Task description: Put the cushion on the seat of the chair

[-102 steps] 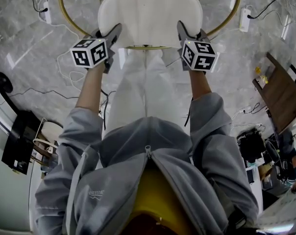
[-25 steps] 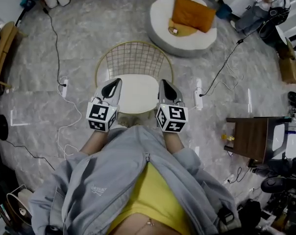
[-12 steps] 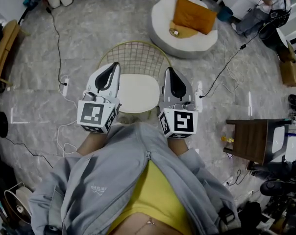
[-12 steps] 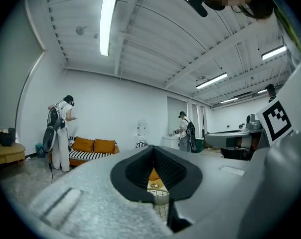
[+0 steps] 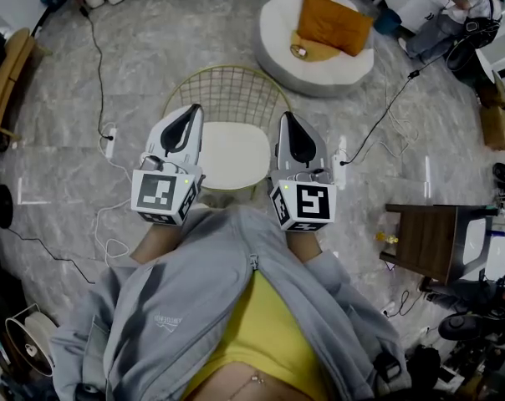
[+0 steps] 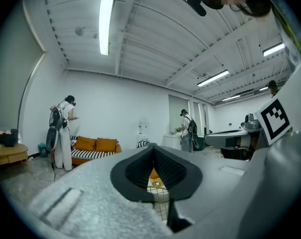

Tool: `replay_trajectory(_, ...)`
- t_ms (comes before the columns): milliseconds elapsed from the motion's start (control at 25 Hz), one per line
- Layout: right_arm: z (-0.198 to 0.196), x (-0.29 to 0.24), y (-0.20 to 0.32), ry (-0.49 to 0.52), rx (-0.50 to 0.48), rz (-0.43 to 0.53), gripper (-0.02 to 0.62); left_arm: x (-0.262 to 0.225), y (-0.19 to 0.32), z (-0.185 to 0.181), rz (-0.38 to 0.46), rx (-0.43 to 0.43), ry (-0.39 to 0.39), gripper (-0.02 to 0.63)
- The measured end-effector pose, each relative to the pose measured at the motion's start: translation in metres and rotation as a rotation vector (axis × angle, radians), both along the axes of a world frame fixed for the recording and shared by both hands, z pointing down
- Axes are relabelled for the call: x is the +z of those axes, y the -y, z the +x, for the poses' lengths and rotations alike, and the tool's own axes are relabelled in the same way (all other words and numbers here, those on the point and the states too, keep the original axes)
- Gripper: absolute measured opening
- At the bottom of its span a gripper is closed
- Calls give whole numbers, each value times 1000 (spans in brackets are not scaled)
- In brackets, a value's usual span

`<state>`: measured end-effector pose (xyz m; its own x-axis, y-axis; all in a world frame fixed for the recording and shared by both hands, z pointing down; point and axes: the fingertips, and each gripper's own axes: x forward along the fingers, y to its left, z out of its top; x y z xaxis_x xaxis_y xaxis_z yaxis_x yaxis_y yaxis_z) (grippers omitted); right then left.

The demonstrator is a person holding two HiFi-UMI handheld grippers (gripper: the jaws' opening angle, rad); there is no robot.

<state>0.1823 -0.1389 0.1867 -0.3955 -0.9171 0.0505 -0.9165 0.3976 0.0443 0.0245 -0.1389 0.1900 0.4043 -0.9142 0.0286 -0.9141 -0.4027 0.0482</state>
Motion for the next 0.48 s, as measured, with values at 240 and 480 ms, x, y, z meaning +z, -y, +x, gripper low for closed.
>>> replay_trajectory(240,14,10,5,0,-13,-19,-2,11,1,13,-13,-9,-7,8)
replay_trajectory(480,16,17,9,6,-20,-27,-2,19,2,16,-15,-5,-2,8)
